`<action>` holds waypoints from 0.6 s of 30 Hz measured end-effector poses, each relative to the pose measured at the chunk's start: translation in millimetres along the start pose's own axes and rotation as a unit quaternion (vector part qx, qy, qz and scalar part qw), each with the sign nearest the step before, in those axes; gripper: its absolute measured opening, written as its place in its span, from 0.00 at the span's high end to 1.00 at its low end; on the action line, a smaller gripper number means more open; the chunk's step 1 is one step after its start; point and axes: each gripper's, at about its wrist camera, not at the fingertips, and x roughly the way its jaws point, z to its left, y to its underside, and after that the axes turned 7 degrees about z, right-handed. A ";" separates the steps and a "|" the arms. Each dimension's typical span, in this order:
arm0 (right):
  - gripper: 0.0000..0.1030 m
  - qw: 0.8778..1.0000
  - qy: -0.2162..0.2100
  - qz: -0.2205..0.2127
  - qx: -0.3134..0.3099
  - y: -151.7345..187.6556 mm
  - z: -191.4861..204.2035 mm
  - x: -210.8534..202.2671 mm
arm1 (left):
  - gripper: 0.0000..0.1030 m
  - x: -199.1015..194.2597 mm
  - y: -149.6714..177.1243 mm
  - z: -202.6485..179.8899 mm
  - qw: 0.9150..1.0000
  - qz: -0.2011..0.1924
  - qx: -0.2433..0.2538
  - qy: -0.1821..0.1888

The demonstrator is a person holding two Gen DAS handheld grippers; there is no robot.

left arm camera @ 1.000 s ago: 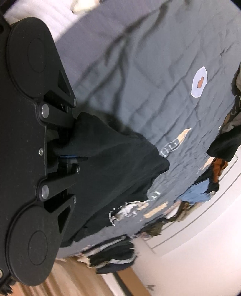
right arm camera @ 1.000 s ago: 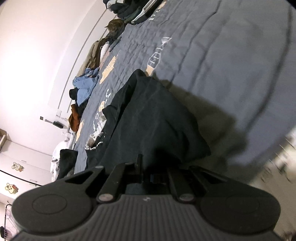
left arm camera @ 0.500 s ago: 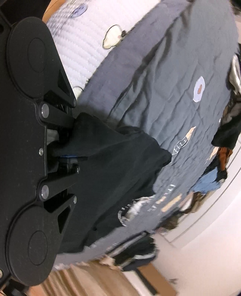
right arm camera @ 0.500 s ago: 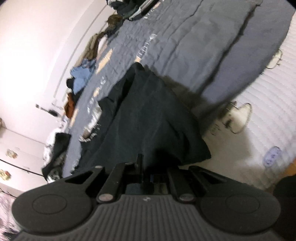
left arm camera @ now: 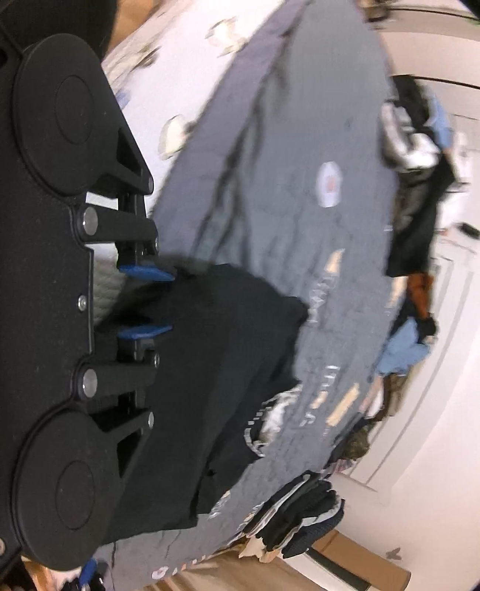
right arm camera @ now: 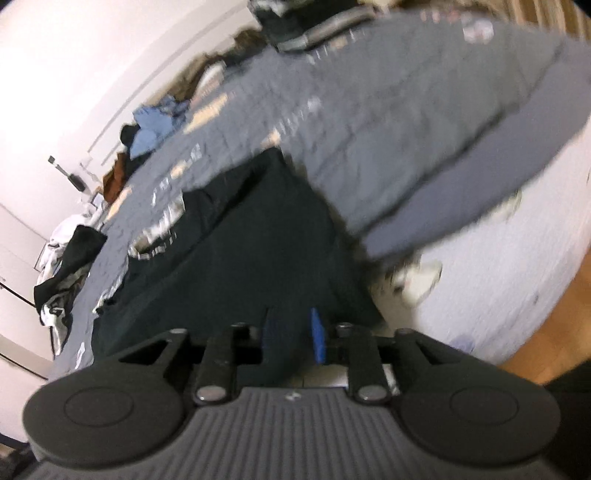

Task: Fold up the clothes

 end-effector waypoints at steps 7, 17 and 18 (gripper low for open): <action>0.56 0.997 0.004 -0.046 -0.055 -33.6 15.8 -8.0 | 0.62 6.6 -32.0 -13.9 0.998 -0.034 0.045 -0.005; 0.51 0.987 -0.009 0.011 -0.158 -84.9 46.3 61.0 | 0.59 81.5 -77.2 -36.5 0.994 -0.046 0.099 -0.018; 0.51 0.986 -0.004 0.007 -0.169 -87.4 50.0 64.7 | 0.59 89.2 -81.5 -36.9 0.993 -0.048 0.106 -0.022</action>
